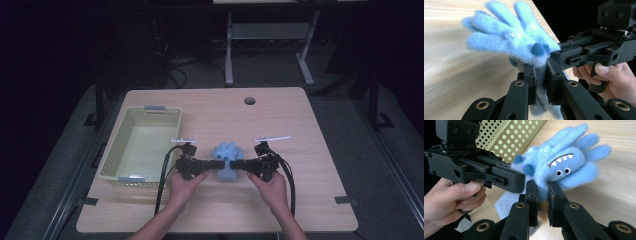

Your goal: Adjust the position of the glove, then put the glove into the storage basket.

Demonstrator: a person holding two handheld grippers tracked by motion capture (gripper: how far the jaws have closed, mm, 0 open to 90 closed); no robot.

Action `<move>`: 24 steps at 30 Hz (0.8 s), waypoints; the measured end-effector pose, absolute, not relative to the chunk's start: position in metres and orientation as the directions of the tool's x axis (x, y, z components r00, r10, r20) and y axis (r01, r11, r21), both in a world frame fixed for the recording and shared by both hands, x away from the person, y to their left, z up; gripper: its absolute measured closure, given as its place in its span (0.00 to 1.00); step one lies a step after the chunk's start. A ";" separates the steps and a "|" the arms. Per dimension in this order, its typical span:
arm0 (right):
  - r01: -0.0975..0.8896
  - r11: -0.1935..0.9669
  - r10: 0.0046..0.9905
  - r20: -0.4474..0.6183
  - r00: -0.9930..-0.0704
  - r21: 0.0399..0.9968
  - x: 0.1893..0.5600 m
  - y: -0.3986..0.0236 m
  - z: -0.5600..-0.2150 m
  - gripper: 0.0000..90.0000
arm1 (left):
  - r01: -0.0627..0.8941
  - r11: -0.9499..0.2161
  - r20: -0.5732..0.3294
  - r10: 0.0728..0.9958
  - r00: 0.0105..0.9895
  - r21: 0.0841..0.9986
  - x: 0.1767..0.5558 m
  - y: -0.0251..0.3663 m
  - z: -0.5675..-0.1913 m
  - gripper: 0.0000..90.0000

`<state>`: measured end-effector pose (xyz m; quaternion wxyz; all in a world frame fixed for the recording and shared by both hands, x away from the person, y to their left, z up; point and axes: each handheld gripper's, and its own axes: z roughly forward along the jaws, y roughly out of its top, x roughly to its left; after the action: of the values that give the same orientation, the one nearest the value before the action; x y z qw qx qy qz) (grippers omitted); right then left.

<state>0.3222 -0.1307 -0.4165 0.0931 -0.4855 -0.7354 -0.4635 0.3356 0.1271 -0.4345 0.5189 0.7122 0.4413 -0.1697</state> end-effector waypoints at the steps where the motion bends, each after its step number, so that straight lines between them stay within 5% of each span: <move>1: 0.798 0.105 0.627 0.583 -0.516 0.593 0.323 -0.130 -0.415 0.89 | 0.802 -0.070 -0.698 0.452 0.555 0.593 0.336 0.128 -0.434 0.89; 24: 0.769 0.136 0.601 0.565 -0.565 0.625 0.334 -0.103 -0.392 0.89 | 0.783 -0.026 -0.688 0.458 0.563 0.622 0.336 0.159 -0.411 0.89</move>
<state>0.3344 -0.1028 -0.3918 0.0889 -0.4577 -0.7483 -0.4719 0.3360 0.1592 -0.4113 0.5392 0.7004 0.4428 -0.1506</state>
